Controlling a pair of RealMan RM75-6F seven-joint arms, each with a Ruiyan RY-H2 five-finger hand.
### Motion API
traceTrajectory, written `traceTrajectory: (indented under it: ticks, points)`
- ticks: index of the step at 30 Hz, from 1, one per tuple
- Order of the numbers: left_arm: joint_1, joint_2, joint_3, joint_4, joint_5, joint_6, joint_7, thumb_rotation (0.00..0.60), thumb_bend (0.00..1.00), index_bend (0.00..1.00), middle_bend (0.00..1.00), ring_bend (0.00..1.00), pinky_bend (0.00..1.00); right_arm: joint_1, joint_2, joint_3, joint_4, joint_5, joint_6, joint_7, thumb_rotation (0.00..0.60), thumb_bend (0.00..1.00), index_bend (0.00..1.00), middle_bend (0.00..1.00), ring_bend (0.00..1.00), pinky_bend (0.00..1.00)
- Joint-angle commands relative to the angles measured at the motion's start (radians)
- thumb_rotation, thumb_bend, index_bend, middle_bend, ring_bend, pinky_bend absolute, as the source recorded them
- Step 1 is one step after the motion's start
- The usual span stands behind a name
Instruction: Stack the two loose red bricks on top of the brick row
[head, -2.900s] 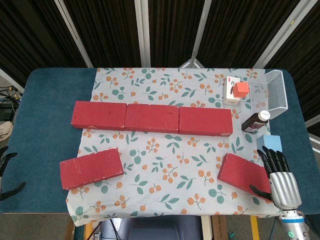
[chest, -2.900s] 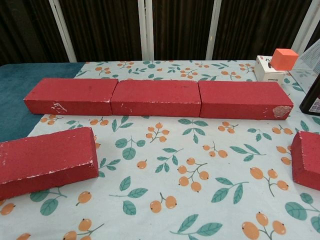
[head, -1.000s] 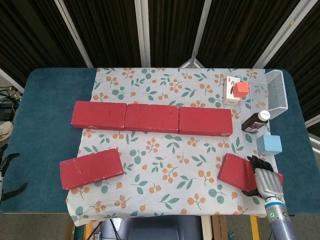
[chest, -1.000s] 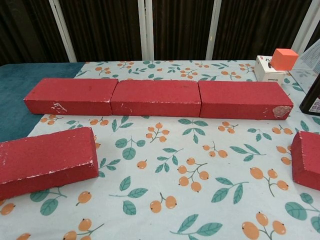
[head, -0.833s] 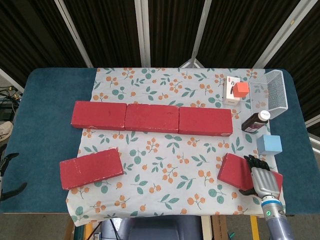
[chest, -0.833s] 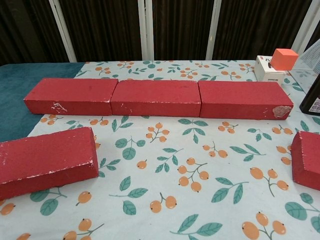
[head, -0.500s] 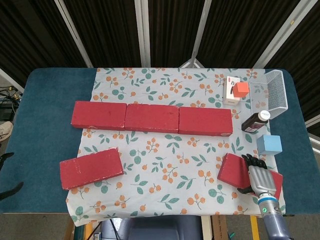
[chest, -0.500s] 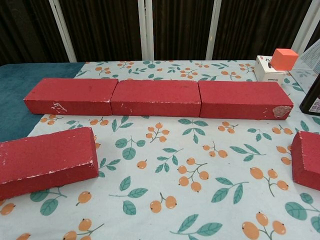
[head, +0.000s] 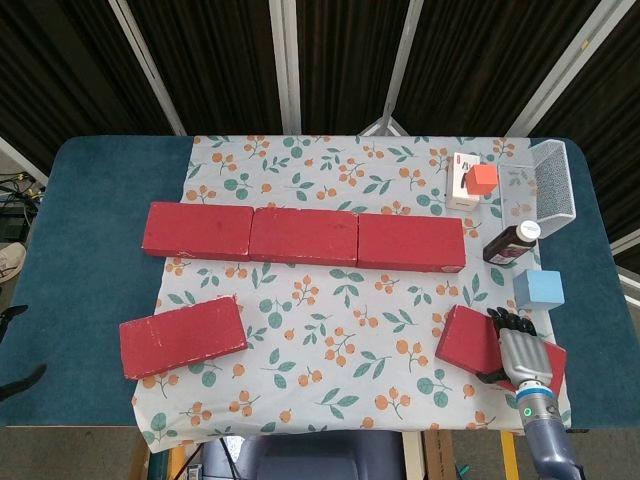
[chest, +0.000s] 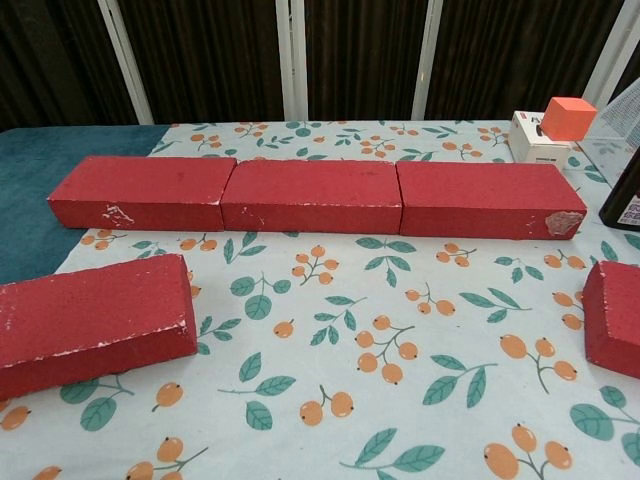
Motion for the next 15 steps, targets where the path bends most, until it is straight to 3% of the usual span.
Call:
traceTrajectory:
  ticks: [1, 9, 15]
  points:
    - [-0.001, -0.001, 0.000, -0.002, 0.000, -0.002, 0.005, 0.600, 0.01, 0.22, 0.01, 0.04, 0.13, 0.008, -0.001, -0.004, 0.008, 0.013, -0.007, -0.007, 0.600, 0.12, 0.00, 0.02, 0.00, 0.00]
    - [-0.002, -0.003, 0.000, -0.003, -0.003, -0.003, 0.013, 0.600, 0.01, 0.22, 0.01, 0.04, 0.13, 0.031, -0.005, -0.014, 0.021, 0.045, -0.015, -0.039, 0.600, 0.12, 0.02, 0.14, 0.12, 0.00]
    - [-0.001, -0.003, -0.001, -0.004, -0.005, -0.001, 0.012, 0.600, 0.01, 0.22, 0.01, 0.04, 0.13, 0.048, -0.015, -0.018, 0.030, 0.070, -0.006, -0.056, 0.600, 0.12, 0.16, 0.30, 0.27, 0.00]
